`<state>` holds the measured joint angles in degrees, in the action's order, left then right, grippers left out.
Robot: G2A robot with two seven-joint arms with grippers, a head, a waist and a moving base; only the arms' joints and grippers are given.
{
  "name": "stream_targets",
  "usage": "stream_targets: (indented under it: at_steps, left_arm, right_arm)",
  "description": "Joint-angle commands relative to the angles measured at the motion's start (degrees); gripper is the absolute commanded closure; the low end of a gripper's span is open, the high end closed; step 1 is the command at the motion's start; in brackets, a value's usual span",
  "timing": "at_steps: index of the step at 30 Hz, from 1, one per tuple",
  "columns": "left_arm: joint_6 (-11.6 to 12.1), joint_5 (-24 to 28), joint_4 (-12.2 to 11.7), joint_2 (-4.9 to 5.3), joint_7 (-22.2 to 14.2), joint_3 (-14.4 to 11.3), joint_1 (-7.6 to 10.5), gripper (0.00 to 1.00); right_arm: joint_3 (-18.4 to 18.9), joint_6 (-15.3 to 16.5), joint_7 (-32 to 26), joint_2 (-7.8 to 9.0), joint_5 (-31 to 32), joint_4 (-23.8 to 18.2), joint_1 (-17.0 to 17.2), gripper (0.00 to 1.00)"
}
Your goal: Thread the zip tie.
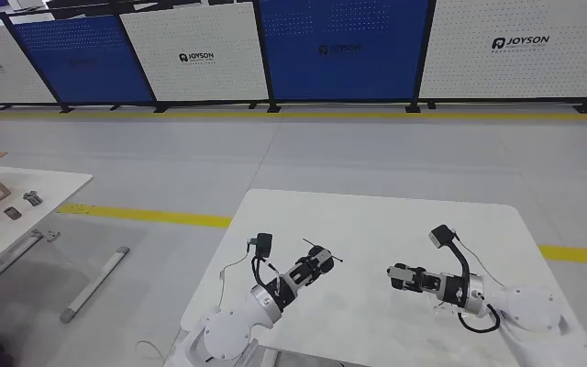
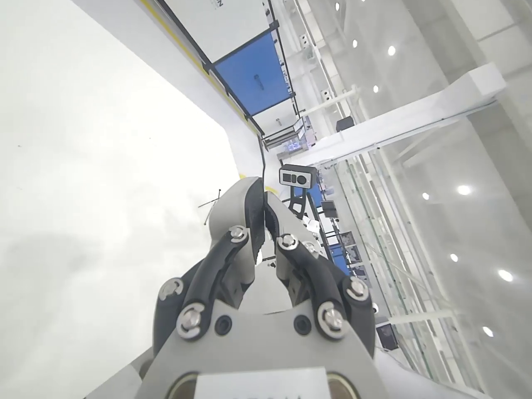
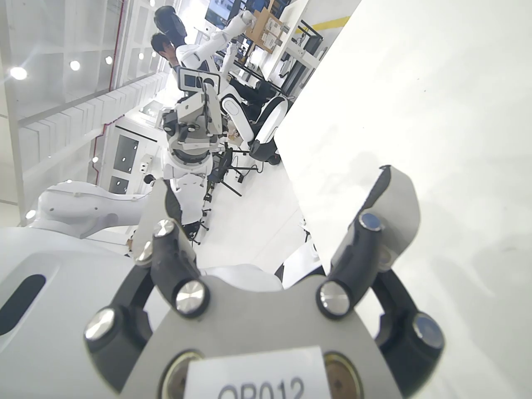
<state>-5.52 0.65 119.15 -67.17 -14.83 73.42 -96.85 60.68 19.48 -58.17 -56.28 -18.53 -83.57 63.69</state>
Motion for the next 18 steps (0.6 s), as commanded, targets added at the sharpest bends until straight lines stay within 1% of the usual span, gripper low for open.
stream_targets:
  at_steps: [1, 8, 10, 12, 13, 14, 15, 18]
  left_arm:
    - [0.0, 0.0, 0.0, 0.0, 0.0, 0.0, 0.0, 1.0]
    - [0.0, 0.0, 0.0, 0.0, 0.0, 0.0, 0.0, 1.0]
    - [-0.1, 1.2, 0.6, -0.11, 0.9, 0.0, 0.27, 1.0]
    - [0.0, 4.6, 3.1, -0.25, 1.5, 0.6, 0.49, 1.0]
    - [0.2, 5.9, 4.6, -0.27, 1.8, 1.0, 0.31, 1.0]
    - [0.2, 7.4, 6.0, -0.3, 2.2, 1.5, -0.06, 1.0]
    - [0.1, 9.1, 8.0, -0.31, 2.4, 2.2, -0.46, 1.0]
    - [-0.5, 11.7, 12.4, -0.23, 2.3, 4.0, -1.58, 1.0]
  right_arm:
    - [0.0, 0.0, 0.0, 0.0, 0.0, 0.0, 0.0, 0.0]
    - [0.0, 0.0, 0.0, 0.0, 0.0, 0.0, 0.0, 0.0]
    - [0.0, 0.0, 0.0, 0.0, 0.0, 0.0, 0.0, 0.0]
    - [0.0, 0.0, 0.0, 0.0, 0.0, 0.0, 0.0, 0.0]
    - [0.0, 0.0, 0.0, 0.0, 0.0, 0.0, 0.0, 0.0]
    - [0.0, 0.0, 0.0, 0.0, 0.0, 0.0, 0.0, 0.0]
    - [0.0, 0.0, 0.0, 0.0, 0.0, 0.0, 0.0, 0.0]
    - [0.0, 0.0, 0.0, 0.0, 0.0, 0.0, 0.0, 0.0]
